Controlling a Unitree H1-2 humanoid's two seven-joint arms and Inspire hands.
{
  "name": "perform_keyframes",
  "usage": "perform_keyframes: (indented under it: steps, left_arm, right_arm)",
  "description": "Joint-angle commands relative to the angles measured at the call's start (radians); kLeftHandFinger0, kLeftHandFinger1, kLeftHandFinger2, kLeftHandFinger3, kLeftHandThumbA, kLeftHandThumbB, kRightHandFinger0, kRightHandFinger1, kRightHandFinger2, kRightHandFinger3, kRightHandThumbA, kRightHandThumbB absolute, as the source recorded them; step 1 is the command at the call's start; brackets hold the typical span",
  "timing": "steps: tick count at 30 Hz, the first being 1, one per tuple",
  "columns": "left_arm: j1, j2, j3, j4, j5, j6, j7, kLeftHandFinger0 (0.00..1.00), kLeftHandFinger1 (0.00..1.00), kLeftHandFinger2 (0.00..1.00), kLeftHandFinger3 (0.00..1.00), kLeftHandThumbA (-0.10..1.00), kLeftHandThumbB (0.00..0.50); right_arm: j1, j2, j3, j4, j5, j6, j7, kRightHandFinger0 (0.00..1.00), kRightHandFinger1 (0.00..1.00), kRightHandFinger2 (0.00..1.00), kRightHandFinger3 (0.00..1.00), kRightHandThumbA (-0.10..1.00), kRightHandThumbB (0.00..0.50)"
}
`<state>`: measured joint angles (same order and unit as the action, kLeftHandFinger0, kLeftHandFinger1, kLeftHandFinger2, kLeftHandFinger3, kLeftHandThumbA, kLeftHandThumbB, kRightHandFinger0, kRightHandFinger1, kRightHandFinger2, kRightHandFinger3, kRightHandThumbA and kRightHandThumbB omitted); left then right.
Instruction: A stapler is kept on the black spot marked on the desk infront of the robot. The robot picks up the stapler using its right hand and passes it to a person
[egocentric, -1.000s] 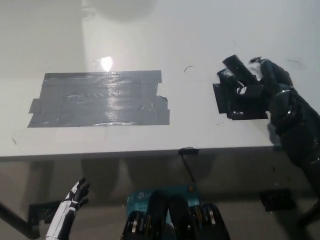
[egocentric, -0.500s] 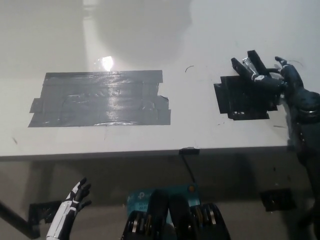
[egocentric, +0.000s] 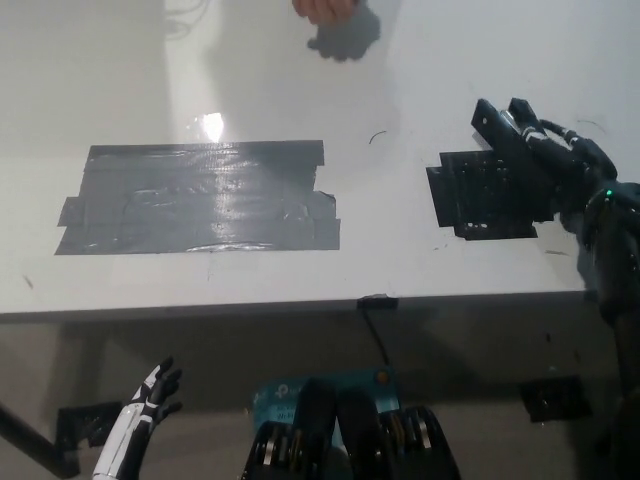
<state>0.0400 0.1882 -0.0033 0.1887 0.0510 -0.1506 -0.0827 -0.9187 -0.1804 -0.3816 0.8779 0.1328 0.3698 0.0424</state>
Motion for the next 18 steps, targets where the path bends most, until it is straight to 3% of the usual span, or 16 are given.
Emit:
perform_keyframes:
  steps: [1, 2, 3, 5, 6, 8, 11, 18]
  left_arm:
    - [0.002, 0.014, -0.008, -0.015, -0.008, -0.025, -0.024, 0.93, 1.0, 1.0, 1.0, 1.0, 0.479]
    - [0.001, 0.014, -0.009, -0.014, -0.006, -0.025, -0.023, 0.92, 1.0, 1.0, 1.0, 1.0, 0.479]
    - [0.001, 0.014, -0.009, -0.014, -0.006, -0.025, -0.023, 0.92, 1.0, 1.0, 1.0, 1.0, 0.479]
    - [0.0, 0.014, -0.011, -0.015, -0.002, -0.027, -0.022, 0.91, 1.0, 1.0, 1.0, 1.0, 0.475]
    - [-0.001, 0.014, -0.011, -0.015, 0.0, -0.025, -0.021, 0.91, 1.0, 1.0, 1.0, 1.0, 0.47]
    - [-0.002, 0.013, -0.011, -0.02, -0.002, -0.018, -0.022, 0.92, 1.0, 1.0, 1.0, 1.0, 0.47]
    - [0.0, 0.014, -0.012, -0.024, -0.006, -0.014, -0.027, 0.94, 1.0, 1.0, 1.0, 1.0, 0.485]
    - [-0.001, 0.015, -0.011, -0.024, -0.021, -0.014, -0.037, 0.96, 1.0, 1.0, 1.0, 1.0, 0.484]
  right_arm:
    - [-0.125, 0.026, 0.018, -0.298, 0.44, 0.1, 0.053, 0.0, 0.07, 0.66, 0.86, -0.1, 0.111]
    - [-0.13, 0.024, 0.046, -0.322, 0.468, 0.1, 0.063, 0.0, 0.09, 0.63, 0.75, -0.1, 0.119]
    - [-0.133, 0.024, 0.057, -0.332, 0.483, 0.1, 0.064, 0.0, 0.09, 0.63, 0.75, -0.1, 0.119]
    - [-0.146, 0.037, 0.074, -0.377, 0.509, 0.1, 0.043, 0.0, 0.13, 0.67, 0.88, -0.1, 0.128]
    - [-0.158, 0.043, 0.087, -0.399, 0.528, 0.1, 0.027, 0.0, 0.12, 0.67, 1.0, -0.1, 0.156]
    - [-0.181, 0.059, 0.114, -0.437, 0.586, 0.1, -0.001, 0.0, 0.14, 0.71, 1.0, -0.1, 0.162]
    - [-0.208, 0.056, 0.177, -0.45, 0.594, 0.1, 0.011, 0.0, 0.19, 0.73, 1.0, -0.1, 0.127]
    - [-0.278, 0.096, 0.228, -0.395, 0.55, 0.1, 0.007, 0.0, 0.17, 0.72, 1.0, -0.1, 0.154]
